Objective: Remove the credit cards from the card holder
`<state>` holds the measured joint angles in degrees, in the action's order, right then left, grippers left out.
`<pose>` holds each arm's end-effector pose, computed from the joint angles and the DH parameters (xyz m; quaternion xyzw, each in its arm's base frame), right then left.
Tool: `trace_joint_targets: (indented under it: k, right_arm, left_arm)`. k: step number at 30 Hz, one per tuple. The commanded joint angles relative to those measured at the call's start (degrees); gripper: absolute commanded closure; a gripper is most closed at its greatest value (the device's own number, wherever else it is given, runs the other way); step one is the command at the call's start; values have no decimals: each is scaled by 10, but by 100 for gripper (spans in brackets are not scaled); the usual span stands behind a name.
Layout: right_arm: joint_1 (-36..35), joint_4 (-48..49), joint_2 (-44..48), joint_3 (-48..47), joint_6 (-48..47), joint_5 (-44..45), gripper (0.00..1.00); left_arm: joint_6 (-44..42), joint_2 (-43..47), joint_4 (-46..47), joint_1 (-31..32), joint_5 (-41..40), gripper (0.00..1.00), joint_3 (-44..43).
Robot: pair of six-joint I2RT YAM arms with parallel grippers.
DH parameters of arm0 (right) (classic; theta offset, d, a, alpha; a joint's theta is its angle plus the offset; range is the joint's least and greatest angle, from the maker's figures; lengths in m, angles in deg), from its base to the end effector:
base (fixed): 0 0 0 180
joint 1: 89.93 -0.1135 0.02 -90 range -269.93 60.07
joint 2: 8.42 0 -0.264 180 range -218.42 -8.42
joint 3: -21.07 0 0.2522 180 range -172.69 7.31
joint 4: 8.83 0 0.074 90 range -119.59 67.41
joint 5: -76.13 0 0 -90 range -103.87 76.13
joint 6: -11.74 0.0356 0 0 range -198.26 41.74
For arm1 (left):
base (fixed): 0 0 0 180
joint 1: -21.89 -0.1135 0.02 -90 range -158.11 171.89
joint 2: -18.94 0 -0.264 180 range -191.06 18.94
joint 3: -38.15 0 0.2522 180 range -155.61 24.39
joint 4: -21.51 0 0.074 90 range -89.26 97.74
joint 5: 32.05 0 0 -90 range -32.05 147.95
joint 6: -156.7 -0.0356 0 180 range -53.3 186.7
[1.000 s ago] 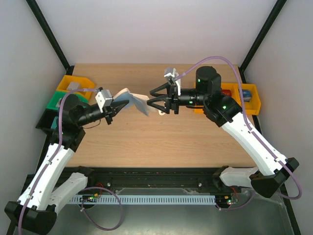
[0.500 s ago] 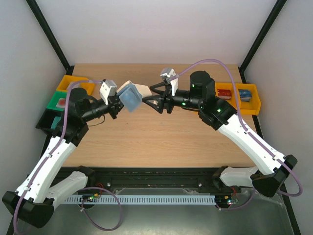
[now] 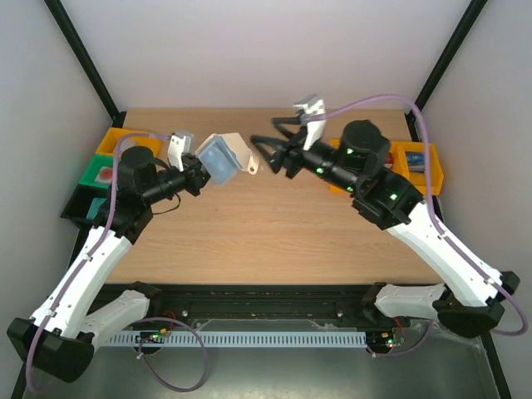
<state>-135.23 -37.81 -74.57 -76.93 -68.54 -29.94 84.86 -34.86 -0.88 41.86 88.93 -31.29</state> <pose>0.1587 0.1744 0.4935 -0.3049 0.6188 0.4168 0.5919 0.1918 -0.0892 0.3822 0.1888 0.7175 -0.3978 0.5398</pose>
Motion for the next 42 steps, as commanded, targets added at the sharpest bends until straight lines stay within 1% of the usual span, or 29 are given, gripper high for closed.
trace_joint_targets:
  k: [1,3,5,6,7,8,10,11,12,14,16,19,22,25,30,32,34,37,42]
  right_arm:
    - [-95,11,-56,-45,1,-55,33]
    - [-125,39,-76,-47,-5,-103,36]
    - [-131,77,-96,-44,15,-185,39]
    - [-131,85,-107,-45,20,-201,39]
    - [-131,79,-117,-47,24,-191,39]
    - [-131,65,-125,-49,22,-155,41]
    - [-121,33,-135,-48,24,-80,53]
    - [-108,27,-136,-43,32,-61,56]
    - [-95,27,-135,-36,47,-50,57]
    - [-80,31,-131,-24,56,-26,56]
    - [-79,18,-133,-21,34,-17,53]
    - [-80,-1,-143,-20,12,-20,42]
    - [-83,2,-144,-14,-7,-31,31]
    - [-88,6,-146,-4,-21,-8,28]
    - [-88,0,-156,-1,-32,62,28]
    - [-88,-2,-159,-3,-33,72,29]
    - [-88,-3,-163,-9,-30,71,32]
    - [-88,2,-162,-6,-27,78,40]
    - [-88,-6,-171,-9,-23,111,42]
  left_arm:
    - [49,-2,15,-13,8,98,-19]
    - [54,-6,9,-18,4,98,-22]
    - [54,-11,-4,-25,-2,98,-26]
    - [54,-12,-7,-27,-3,98,-27]
    - [54,-13,-7,-29,0,98,-27]
    - [54,-11,-5,-29,4,98,-27]
    - [51,-9,4,-29,25,98,-25]
    - [51,-8,11,-29,34,98,-24]
    - [51,-6,14,-29,44,98,-22]
    - [55,-3,24,-30,63,98,-19]
    - [63,1,41,-31,82,98,-13]
    - [81,3,68,-32,113,98,-6]
    - [89,2,76,-32,127,98,-8]
    - [92,1,88,-33,145,98,-6]
    - [94,10,131,-33,192,98,8]
    - [96,20,155,-33,208,98,18]
    - [97,27,175,-33,221,98,25]
    - [97,30,192,-34,240,98,32]
    - [74,41,210,-30,251,98,39]
